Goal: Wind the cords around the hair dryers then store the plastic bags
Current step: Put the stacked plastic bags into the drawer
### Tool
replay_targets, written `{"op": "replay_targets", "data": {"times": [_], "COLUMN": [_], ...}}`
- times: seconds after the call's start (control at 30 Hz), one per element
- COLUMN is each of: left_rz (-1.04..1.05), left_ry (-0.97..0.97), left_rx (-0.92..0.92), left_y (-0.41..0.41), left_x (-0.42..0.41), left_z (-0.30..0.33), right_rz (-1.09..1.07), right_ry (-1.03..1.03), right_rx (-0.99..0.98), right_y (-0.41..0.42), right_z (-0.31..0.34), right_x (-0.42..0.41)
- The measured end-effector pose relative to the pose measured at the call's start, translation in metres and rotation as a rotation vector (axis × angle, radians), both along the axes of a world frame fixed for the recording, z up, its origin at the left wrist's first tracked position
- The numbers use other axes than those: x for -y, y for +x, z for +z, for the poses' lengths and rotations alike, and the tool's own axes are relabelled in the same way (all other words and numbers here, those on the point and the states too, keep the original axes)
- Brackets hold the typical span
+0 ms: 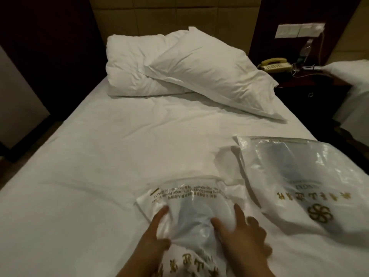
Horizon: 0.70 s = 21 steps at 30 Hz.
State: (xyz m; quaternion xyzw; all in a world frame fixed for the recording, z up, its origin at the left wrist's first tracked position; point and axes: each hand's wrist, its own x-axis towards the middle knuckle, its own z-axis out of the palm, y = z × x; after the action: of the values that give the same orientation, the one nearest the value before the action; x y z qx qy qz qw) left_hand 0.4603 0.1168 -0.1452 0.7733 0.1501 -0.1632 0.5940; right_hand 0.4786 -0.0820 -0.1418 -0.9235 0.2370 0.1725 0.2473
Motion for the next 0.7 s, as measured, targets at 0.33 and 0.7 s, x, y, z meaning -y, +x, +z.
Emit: {"op": "replay_targets", "data": {"times": [0.33,0.7], "left_rz": [-0.073,-0.046], "left_ry": [0.022,0.16], "left_rx": [0.094,0.31], "left_y": [-0.115,-0.273], "left_x": [0.001,-0.107], "left_z": [0.059,0.266], "right_rz": [0.038,0.505], "right_ry": [0.847,0.76], "right_rx": [0.094,0.38], "right_y": [-0.119,-0.25], "right_z": [0.061,0.268], "right_x": [-0.032,-0.125]}}
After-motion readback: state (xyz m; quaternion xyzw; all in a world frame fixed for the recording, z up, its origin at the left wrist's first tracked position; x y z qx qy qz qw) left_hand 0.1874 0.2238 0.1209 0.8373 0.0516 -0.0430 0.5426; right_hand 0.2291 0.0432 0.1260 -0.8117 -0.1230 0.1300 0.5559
